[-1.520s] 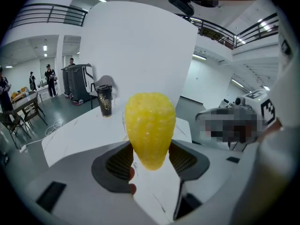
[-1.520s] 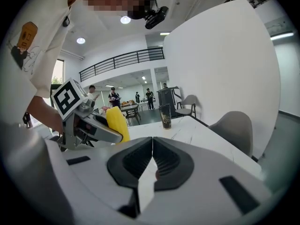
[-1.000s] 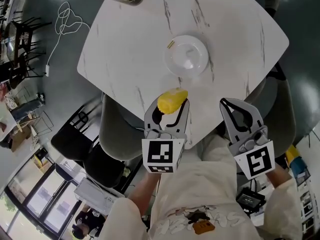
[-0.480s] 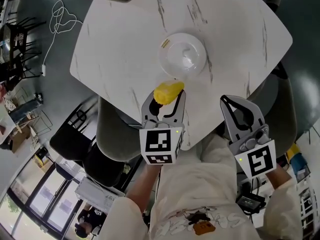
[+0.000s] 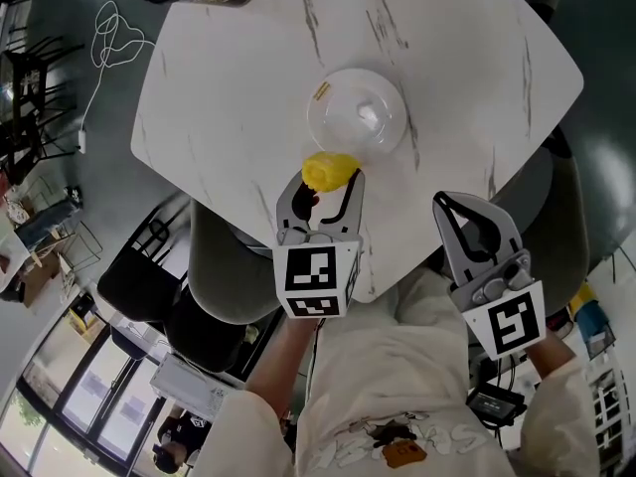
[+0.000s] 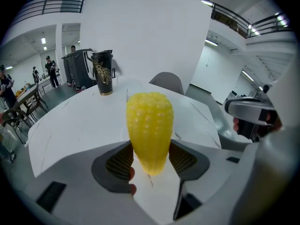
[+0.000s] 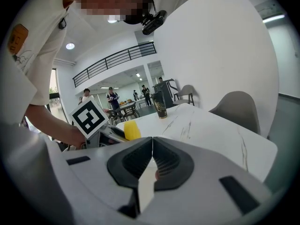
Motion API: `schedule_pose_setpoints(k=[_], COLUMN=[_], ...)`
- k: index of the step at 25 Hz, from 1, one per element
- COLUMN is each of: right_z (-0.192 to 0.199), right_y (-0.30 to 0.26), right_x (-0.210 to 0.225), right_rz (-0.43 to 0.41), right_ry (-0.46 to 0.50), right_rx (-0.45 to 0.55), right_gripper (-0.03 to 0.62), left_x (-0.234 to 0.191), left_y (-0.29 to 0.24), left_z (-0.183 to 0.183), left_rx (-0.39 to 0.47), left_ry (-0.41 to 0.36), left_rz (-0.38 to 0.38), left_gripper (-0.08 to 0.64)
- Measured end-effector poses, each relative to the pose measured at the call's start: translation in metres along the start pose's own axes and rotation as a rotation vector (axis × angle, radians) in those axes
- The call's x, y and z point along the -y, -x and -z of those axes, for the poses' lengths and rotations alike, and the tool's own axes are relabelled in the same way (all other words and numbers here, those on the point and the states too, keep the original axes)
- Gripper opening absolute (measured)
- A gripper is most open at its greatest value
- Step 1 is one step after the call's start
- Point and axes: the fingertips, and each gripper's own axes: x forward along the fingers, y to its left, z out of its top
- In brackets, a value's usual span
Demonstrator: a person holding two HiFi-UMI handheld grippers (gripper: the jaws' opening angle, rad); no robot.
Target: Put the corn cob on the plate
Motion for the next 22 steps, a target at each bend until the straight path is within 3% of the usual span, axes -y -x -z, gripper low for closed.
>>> schedule_pose_setpoints(k=[18,22], right_z=[0.006,0.006], right_y=[-0.013,-0.012], right_x=[0.015,0.019], right_rz=[0.01,0.015], right_ry=[-0.034,-0.043], right_rx=[-0.011,-0.012], right_gripper=[0.005,0.005], left_x=[-0.01,-0.01], left_y=[-0.046,-0.057], left_z=[-0.025,-0.026], left_rx=[-0.009,-0.043], left_ry=[-0.029,-0.051], left_rz=[-0.008,-0.019], left_gripper=[0.242,0.239])
